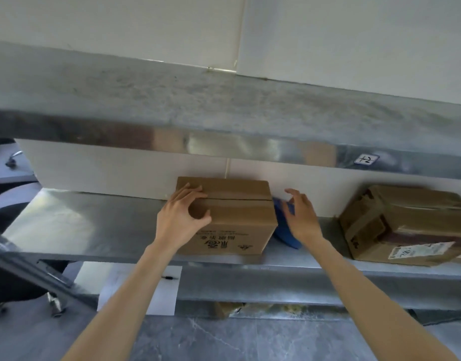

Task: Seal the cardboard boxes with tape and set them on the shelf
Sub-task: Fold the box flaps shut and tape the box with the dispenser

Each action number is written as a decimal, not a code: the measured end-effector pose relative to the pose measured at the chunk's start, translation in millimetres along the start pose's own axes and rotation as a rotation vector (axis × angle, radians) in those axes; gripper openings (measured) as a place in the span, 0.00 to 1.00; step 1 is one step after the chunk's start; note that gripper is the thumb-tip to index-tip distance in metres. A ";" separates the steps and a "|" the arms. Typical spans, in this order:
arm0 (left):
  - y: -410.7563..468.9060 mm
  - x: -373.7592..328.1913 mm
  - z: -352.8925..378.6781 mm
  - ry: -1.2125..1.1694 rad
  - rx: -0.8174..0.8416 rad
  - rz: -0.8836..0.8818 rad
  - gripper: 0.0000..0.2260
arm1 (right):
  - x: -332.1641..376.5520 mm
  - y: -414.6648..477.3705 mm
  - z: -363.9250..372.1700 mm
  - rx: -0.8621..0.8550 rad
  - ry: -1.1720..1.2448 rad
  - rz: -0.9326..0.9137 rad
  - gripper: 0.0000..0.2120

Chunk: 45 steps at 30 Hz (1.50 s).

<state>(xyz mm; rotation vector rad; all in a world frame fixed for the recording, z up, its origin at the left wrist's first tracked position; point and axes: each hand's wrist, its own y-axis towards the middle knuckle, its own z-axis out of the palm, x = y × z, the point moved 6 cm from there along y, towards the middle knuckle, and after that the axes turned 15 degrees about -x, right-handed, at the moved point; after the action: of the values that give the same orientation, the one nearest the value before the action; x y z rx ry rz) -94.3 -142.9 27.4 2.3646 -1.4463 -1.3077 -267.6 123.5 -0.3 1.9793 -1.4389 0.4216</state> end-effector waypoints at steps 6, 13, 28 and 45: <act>-4.3 -8.4 1.3 0.094 -0.051 -0.018 0.18 | -59.7 -6.1 24.0 0.342 -0.283 -0.089 0.29; -11.4 -14.0 -0.4 0.114 -0.059 -0.084 0.17 | -78.0 1.2 34.5 0.571 -0.205 -0.166 0.41; -5.8 0.0 -18.6 -0.090 -0.067 -0.231 0.19 | -66.8 28.2 39.2 0.734 -0.147 -0.134 0.51; -12.1 15.8 -6.5 -0.322 -0.029 -0.245 0.15 | 38.1 19.1 -78.5 0.063 -0.106 -0.137 0.22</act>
<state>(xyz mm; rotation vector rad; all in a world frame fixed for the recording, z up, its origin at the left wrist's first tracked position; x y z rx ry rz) -78.4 -150.4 16.2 2.4614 -1.2171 -1.8282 -263.3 144.4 86.4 2.1639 -1.3576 0.3089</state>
